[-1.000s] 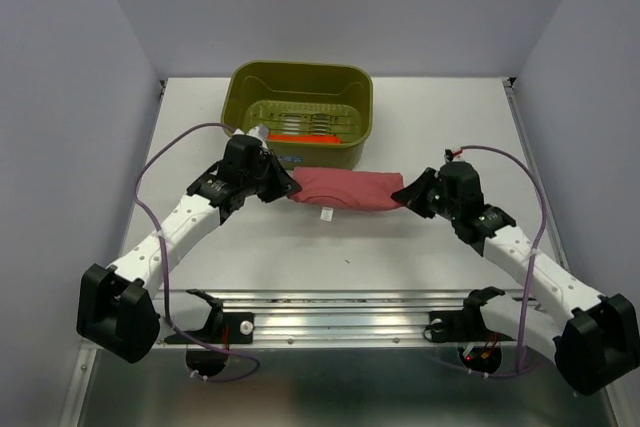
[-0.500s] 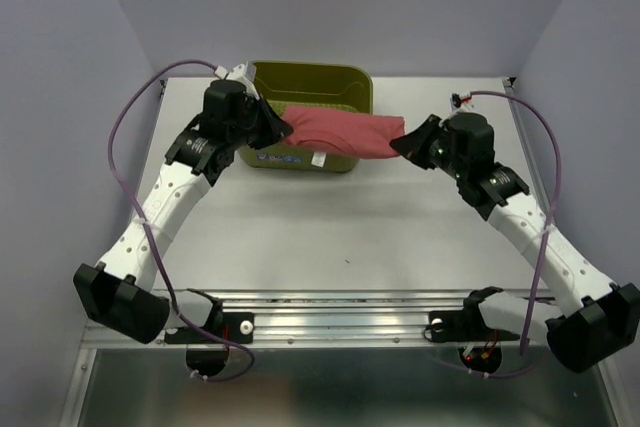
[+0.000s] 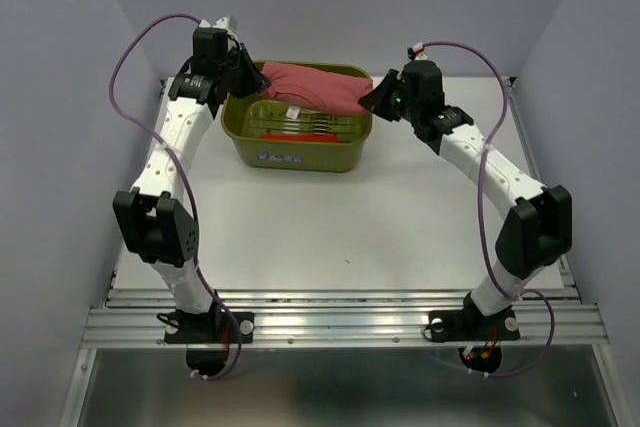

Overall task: Roll the t-shirts
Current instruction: Pick up the T-shirt from the center of the board, then place the T-shirt in the bin.

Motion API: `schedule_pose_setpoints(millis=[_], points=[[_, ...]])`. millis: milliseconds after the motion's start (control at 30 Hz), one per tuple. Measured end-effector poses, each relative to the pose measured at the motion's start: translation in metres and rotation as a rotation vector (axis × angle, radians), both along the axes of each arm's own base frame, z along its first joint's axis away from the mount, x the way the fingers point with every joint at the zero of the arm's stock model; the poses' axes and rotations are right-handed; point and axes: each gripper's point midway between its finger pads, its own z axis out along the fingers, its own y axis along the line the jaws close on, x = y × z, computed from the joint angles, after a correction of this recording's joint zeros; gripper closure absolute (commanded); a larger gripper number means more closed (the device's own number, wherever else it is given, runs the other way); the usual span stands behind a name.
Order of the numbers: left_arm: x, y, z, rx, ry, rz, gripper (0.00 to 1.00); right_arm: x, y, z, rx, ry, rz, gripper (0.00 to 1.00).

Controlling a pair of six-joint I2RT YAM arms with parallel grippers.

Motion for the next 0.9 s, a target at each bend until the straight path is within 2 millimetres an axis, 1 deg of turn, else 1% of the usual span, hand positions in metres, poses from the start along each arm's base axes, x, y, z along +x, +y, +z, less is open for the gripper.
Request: schedule_pose_setpoints(millis=[100,133,200,233,300,367,400,467,533,567,667,733,767,833,900], points=[[0.025,0.009,-0.012,0.015,0.017,0.008,1.0,0.022,0.015,-0.007,-0.02,-0.001,0.017,0.99],[0.035,0.013,-0.018,0.025,0.024,0.014,1.0,0.028,0.02,-0.008,-0.024,-0.002,0.021,0.99],[0.046,0.02,-0.027,0.036,0.037,0.022,1.0,0.047,0.03,-0.018,-0.038,0.005,0.031,0.99],[0.053,0.024,-0.031,0.04,0.04,0.025,1.0,0.052,0.032,-0.019,-0.04,0.004,0.033,0.99],[0.063,0.031,-0.041,0.049,0.049,0.029,1.0,0.066,0.04,-0.033,-0.05,0.017,0.04,0.99],[0.07,0.037,-0.055,0.059,0.068,0.024,1.0,0.075,0.046,-0.043,-0.059,0.03,0.049,0.99],[0.072,0.039,-0.058,0.062,0.072,0.023,1.0,0.08,0.049,-0.049,-0.066,0.036,0.055,0.99],[0.08,0.043,-0.075,0.074,0.096,0.017,1.0,0.089,0.056,-0.068,-0.085,0.063,0.066,0.99],[0.087,0.045,-0.092,0.085,0.116,0.009,1.0,0.093,0.059,-0.08,-0.098,0.082,0.073,0.99],[0.09,0.045,-0.103,0.092,0.132,0.003,1.0,0.096,0.061,-0.09,-0.107,0.096,0.077,0.99],[0.093,0.046,-0.129,0.104,0.175,-0.007,1.0,0.099,0.063,-0.112,-0.13,0.131,0.085,0.99],[0.094,0.046,-0.141,0.109,0.195,-0.012,1.0,0.098,0.064,-0.121,-0.143,0.145,0.089,0.99],[0.095,0.046,-0.146,0.111,0.203,-0.015,1.0,0.097,0.063,-0.129,-0.153,0.161,0.091,0.99],[0.095,0.045,-0.151,0.11,0.208,-0.019,1.0,0.096,0.062,-0.137,-0.169,0.176,0.092,0.99],[0.095,0.045,-0.153,0.111,0.205,-0.024,1.0,0.097,0.06,-0.14,-0.181,0.178,0.092,0.99]])
